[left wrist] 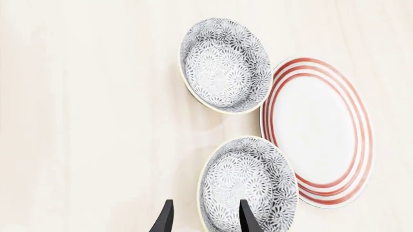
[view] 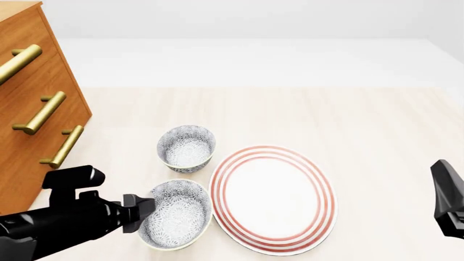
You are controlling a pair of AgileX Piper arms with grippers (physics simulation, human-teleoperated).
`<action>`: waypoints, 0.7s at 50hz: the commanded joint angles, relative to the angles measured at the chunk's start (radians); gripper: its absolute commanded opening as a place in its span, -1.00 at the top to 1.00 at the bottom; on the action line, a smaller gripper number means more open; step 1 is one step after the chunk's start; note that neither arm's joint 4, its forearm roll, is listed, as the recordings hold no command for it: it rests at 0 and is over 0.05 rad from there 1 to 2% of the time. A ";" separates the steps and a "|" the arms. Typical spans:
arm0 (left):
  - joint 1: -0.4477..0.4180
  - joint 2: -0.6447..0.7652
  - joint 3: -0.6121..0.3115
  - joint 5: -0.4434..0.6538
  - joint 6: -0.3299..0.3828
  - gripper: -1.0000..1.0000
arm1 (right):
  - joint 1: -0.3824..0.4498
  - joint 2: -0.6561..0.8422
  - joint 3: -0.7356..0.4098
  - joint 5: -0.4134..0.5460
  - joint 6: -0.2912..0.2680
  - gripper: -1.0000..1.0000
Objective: Stack the bowl in the middle on the bowl at the back.
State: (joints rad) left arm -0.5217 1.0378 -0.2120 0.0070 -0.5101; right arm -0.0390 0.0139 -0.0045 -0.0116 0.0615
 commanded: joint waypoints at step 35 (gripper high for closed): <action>-0.053 0.252 0.025 -0.250 -0.026 -1.00 | -0.006 0.003 -0.001 -0.004 0.014 -1.00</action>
State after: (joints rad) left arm -0.5673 1.2593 -0.1860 -0.2184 -0.5370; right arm -0.0447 0.0170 -0.0054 -0.0149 0.0739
